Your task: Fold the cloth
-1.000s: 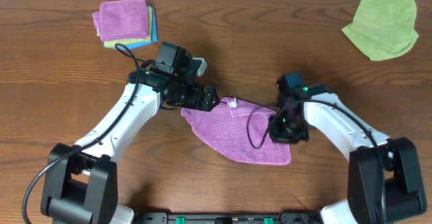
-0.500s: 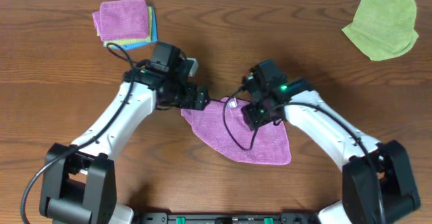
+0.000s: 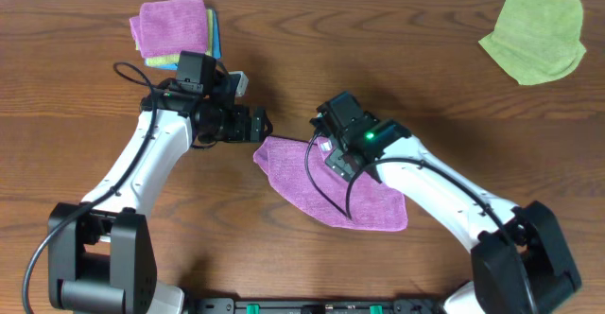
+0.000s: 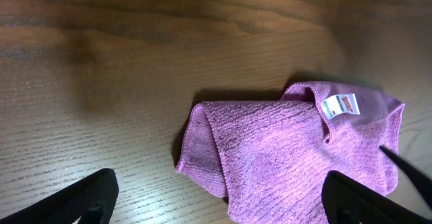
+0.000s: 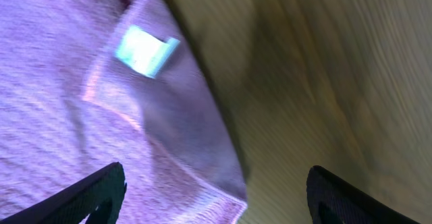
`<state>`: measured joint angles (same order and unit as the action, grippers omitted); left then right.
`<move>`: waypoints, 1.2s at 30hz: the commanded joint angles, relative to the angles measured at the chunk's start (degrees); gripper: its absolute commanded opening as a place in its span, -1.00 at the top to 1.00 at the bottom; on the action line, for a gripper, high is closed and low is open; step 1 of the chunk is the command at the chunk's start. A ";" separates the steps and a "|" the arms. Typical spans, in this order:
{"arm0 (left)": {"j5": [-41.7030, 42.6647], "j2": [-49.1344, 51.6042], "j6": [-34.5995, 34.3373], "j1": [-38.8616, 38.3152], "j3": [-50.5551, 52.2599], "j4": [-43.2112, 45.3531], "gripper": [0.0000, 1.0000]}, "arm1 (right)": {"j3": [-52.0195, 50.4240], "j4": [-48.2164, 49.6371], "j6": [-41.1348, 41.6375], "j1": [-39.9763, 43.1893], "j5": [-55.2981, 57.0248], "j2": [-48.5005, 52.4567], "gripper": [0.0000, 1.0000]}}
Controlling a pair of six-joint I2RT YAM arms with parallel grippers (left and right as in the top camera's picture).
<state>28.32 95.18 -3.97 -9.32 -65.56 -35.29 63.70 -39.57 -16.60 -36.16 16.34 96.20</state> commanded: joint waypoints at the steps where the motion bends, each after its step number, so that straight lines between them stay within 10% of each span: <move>1: 0.70 -0.22 1.44 -0.02 -0.15 0.20 -0.96 | 1.18 0.20 -1.90 -3.50 -0.28 1.55 -0.72; 36: 2.84 -0.22 1.44 -0.04 -0.15 -0.46 -0.91 | 1.16 12.41 -3.39 -1.62 13.60 13.33 -0.43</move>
<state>30.30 95.18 -3.44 -9.32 -65.56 -35.62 63.96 -27.40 -19.14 -38.11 26.35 108.51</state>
